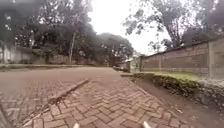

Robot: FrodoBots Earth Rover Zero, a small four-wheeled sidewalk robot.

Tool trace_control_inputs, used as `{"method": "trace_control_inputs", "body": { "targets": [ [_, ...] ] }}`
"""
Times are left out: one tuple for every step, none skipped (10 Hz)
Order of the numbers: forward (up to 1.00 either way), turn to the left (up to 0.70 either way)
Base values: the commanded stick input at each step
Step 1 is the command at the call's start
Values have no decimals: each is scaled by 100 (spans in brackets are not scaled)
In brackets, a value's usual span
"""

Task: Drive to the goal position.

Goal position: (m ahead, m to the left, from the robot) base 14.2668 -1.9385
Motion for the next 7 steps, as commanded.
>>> {"method": "trace_control_inputs", "body": {
  "targets": [
    [70, 4],
    [70, 3],
    [70, 3],
    [70, 3],
    [70, 3],
    [70, 3],
    [70, 0]
  ]
}}
